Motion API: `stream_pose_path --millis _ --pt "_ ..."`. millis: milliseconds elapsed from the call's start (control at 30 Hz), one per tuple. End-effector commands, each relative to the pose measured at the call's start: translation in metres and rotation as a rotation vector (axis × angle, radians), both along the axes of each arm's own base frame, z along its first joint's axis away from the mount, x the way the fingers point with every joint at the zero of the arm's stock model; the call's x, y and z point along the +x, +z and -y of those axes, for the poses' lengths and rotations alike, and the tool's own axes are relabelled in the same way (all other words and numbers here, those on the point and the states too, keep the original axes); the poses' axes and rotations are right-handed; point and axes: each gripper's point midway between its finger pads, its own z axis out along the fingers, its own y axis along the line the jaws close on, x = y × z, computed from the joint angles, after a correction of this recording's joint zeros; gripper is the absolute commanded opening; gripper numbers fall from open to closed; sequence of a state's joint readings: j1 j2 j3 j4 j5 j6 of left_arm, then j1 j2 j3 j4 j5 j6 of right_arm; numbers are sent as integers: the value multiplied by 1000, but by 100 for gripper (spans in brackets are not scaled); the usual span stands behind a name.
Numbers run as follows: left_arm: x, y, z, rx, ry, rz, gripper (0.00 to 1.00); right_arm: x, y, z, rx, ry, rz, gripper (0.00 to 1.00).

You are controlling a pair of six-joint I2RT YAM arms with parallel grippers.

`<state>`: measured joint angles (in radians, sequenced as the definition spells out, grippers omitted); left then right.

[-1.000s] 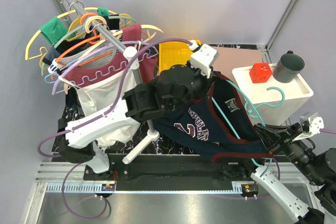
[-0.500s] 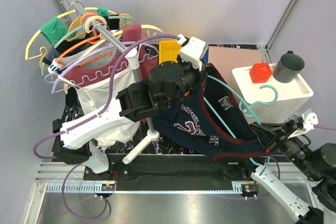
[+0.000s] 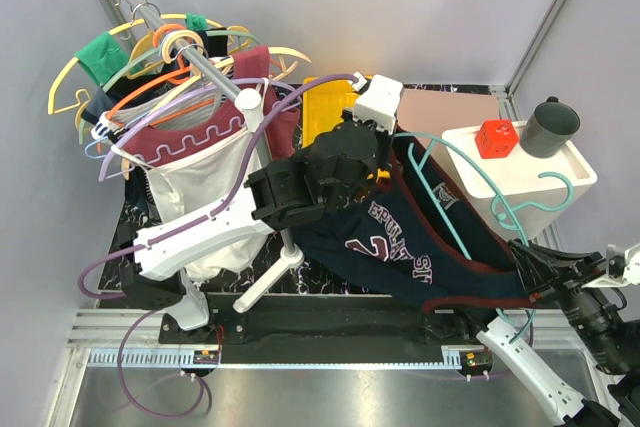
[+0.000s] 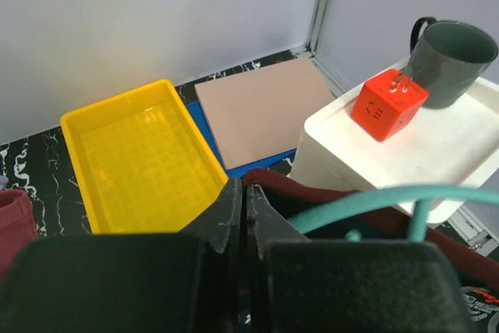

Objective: Remove the tank top from the hanger

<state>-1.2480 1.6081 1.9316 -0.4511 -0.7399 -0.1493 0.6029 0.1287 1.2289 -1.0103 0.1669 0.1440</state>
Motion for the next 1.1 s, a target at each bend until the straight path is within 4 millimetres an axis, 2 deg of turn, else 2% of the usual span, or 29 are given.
stream_pose_path --millis 0,167,267,367,433,467,500,567,667,700,800,900,967,1067 --pt "14 31 -33 -75 137 36 0 5 26 30 82 -161 61 0" --pt "13 20 -36 -45 145 9 0 10 41 39 122 -217 108 0" --pt "11 19 -31 -27 105 12 0 17 43 29 120 -194 83 0" --pt "10 14 -19 6 49 14 0 42 40 4 76 -158 61 0" --pt "7 12 -9 11 -13 9 1 61 41 -3 80 -186 58 0" --pt "4 14 -7 5 -41 7 8 70 42 -5 98 -210 45 0" --pt "0 14 0 0 -94 0 11 84 41 -9 102 -237 15 0" --pt "-4 18 2 -23 -117 -8 16 99 47 -16 138 -259 10 0" --pt "-7 16 1 -16 -135 -29 23 126 47 -43 96 -222 -31 0" --pt "-11 17 0 -14 -164 -33 47 130 47 -46 91 -220 -37 0" --pt "-21 12 1 -3 -235 -46 76 144 50 -56 69 -214 -22 0" --pt "-29 18 -5 -34 -275 -57 81 154 49 -72 34 -167 -17 0" --pt "-30 30 -9 -77 -286 -58 82 154 49 -86 14 -96 -12 0" --pt "-34 46 -2 -166 -320 -92 81 151 40 -107 -20 12 -6 0"
